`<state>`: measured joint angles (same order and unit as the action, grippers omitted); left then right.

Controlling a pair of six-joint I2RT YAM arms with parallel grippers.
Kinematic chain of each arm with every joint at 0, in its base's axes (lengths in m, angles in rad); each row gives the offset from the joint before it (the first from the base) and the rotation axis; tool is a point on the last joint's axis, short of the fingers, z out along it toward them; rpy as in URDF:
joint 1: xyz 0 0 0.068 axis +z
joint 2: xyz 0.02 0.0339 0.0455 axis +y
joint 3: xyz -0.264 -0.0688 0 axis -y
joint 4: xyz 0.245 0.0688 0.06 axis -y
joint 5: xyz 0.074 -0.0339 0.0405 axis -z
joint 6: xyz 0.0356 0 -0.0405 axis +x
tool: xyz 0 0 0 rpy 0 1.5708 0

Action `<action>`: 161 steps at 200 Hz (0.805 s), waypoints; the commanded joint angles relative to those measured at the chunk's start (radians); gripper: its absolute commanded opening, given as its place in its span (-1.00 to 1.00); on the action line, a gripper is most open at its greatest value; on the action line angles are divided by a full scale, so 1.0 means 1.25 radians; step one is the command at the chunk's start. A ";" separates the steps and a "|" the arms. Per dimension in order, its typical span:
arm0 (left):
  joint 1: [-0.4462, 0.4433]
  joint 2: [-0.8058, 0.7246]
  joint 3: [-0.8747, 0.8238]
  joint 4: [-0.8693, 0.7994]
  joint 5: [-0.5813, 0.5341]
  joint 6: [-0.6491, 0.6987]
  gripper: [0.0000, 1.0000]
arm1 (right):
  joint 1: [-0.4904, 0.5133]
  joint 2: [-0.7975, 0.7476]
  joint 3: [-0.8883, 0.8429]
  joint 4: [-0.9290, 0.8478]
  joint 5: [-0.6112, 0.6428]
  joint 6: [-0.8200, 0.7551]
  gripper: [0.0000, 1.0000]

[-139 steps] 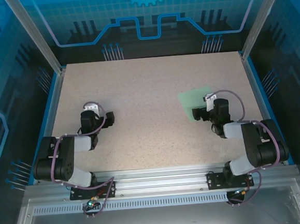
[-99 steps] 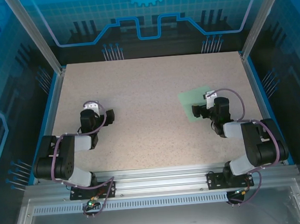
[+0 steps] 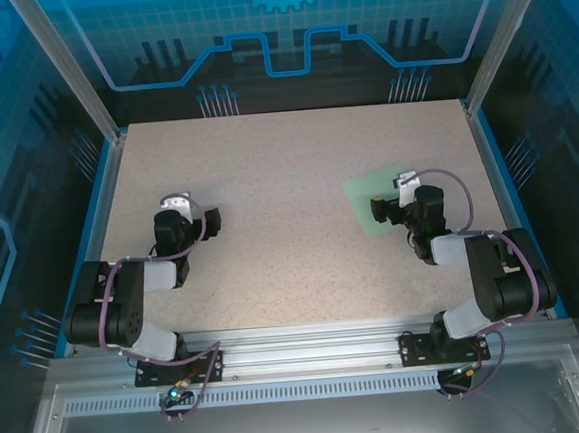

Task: Fold a paper plane with a square sheet of paper (pick it up from the middle)
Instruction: Move the square sheet of paper to the center of the table.

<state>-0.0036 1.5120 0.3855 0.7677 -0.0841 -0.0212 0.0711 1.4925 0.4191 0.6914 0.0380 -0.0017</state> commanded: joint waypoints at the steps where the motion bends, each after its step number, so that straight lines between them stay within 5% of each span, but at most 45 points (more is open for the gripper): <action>1: -0.001 0.008 0.021 0.030 0.021 0.017 0.97 | -0.016 0.010 0.018 0.035 -0.013 -0.011 0.99; 127: -0.001 -0.055 -0.018 0.049 0.046 0.022 0.97 | -0.005 -0.011 0.001 0.049 -0.016 -0.029 0.99; 149: 0.004 -0.143 0.041 -0.150 0.027 -0.018 0.97 | 0.007 -0.063 -0.002 0.016 0.007 -0.032 0.99; 161: 0.009 -0.174 0.090 -0.270 0.009 -0.072 0.97 | 0.004 -0.116 0.068 -0.170 0.017 -0.012 0.99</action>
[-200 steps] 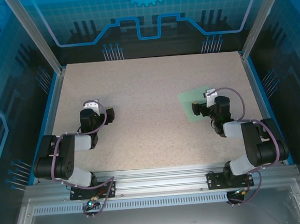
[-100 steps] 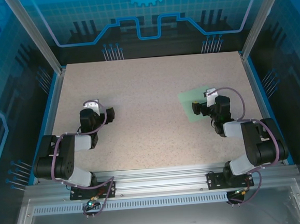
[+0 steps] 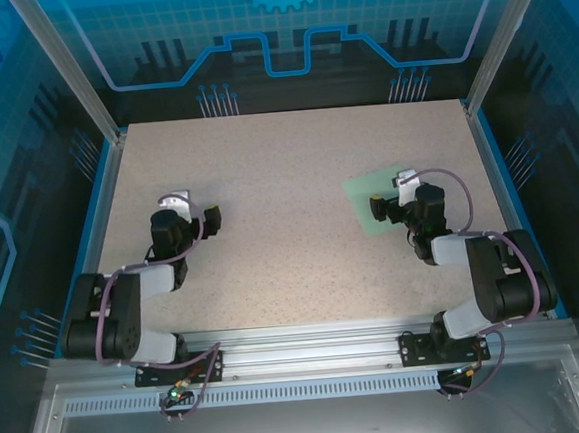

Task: Fold a paper plane with a square sheet of paper (pick it up from the middle)
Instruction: Move the square sheet of paper to the center of the table.

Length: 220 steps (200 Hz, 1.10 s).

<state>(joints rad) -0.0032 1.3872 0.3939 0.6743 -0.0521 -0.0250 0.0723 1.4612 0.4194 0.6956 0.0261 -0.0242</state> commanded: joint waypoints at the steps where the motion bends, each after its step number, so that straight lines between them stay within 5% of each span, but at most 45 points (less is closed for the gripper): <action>1: 0.010 -0.077 0.085 -0.200 -0.017 -0.072 0.97 | 0.003 -0.095 0.077 -0.199 0.027 0.008 0.99; 22: 0.012 -0.132 0.102 -0.257 -0.012 -0.163 0.97 | 0.000 -0.137 0.237 -0.535 0.042 0.100 0.99; 35: 0.014 -0.159 0.142 -0.353 -0.066 -0.266 0.97 | -0.001 -0.135 0.319 -0.674 -0.038 0.123 0.99; 62: 0.016 -0.171 0.235 -0.539 -0.041 -0.327 0.97 | -0.002 -0.107 0.363 -0.741 -0.226 0.215 0.99; 98: 0.017 -0.186 0.205 -0.522 0.090 -0.422 0.97 | 0.016 0.016 0.490 -0.833 -0.318 0.317 0.98; 149: 0.017 -0.240 0.148 -0.515 0.087 -0.475 0.97 | 0.092 0.247 0.678 -1.016 -0.191 0.324 0.86; 220: 0.018 -0.319 0.122 -0.537 0.171 -0.468 0.97 | 0.097 0.292 0.627 -1.006 -0.113 0.444 0.79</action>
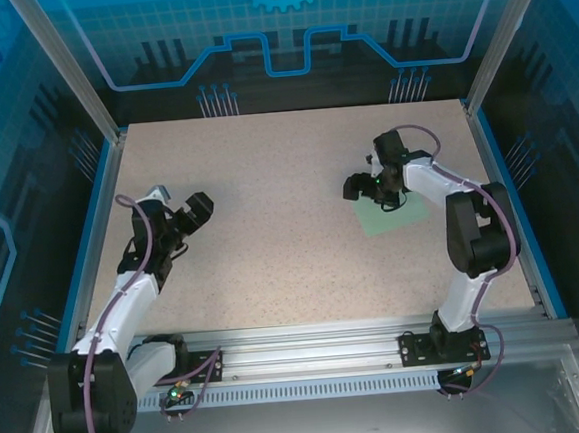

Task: Fold a paper plane with a square sheet of paper (pick it up from the middle)
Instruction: Move the square sheet of paper to the center of the table.

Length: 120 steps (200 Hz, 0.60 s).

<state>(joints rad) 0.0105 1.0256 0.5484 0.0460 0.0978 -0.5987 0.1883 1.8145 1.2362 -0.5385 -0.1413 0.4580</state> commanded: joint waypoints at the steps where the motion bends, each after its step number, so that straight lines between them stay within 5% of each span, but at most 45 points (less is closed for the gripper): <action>1: 0.007 -0.030 -0.001 -0.036 0.052 -0.008 0.97 | 0.003 0.011 -0.028 -0.018 0.021 0.060 0.79; 44: 0.006 -0.048 -0.003 -0.073 0.096 -0.005 0.97 | 0.028 0.030 -0.092 0.013 0.004 0.099 0.73; 120: 0.005 -0.086 -0.018 -0.093 0.166 -0.016 0.97 | 0.190 -0.004 -0.213 0.119 -0.003 0.203 0.69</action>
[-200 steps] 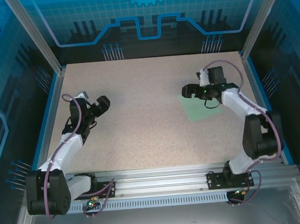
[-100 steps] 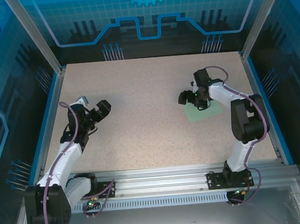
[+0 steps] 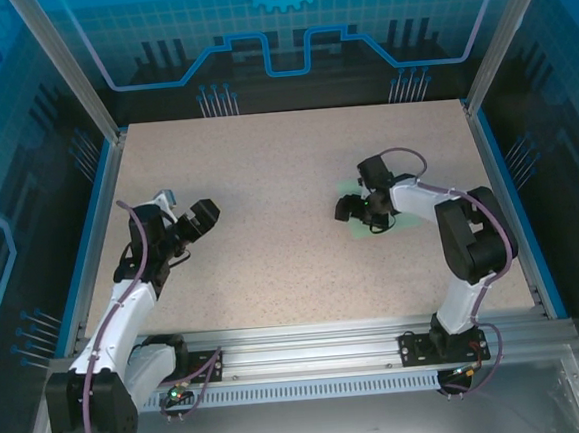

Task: Fold a paper plane with a square sheet of paper (pick it up from the middle)
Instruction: Move the square sheet of paper to the center of the table.

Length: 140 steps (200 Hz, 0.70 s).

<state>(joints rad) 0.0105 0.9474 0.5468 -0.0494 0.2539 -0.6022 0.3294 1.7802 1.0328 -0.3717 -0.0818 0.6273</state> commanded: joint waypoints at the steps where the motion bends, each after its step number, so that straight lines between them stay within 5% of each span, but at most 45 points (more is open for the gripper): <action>1: 0.005 -0.024 -0.017 -0.018 0.042 -0.014 0.97 | 0.081 0.022 -0.051 -0.014 -0.050 0.068 0.69; 32: 0.003 -0.024 -0.038 -0.004 0.095 -0.022 0.97 | 0.131 -0.019 -0.023 -0.037 -0.012 0.072 0.70; 68: -0.006 -0.017 -0.055 0.005 0.128 -0.020 0.97 | 0.071 -0.096 0.020 -0.120 0.094 0.019 0.78; 94: -0.020 -0.005 -0.061 0.025 0.134 -0.020 0.97 | -0.012 -0.064 0.046 -0.124 0.041 -0.020 0.76; 140: -0.029 0.029 -0.042 0.022 0.149 -0.006 0.97 | -0.019 0.079 0.145 -0.148 -0.019 -0.097 0.74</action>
<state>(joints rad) -0.0166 0.9684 0.4870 -0.0257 0.4007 -0.6117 0.2924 1.7737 1.1423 -0.5018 -0.0395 0.5774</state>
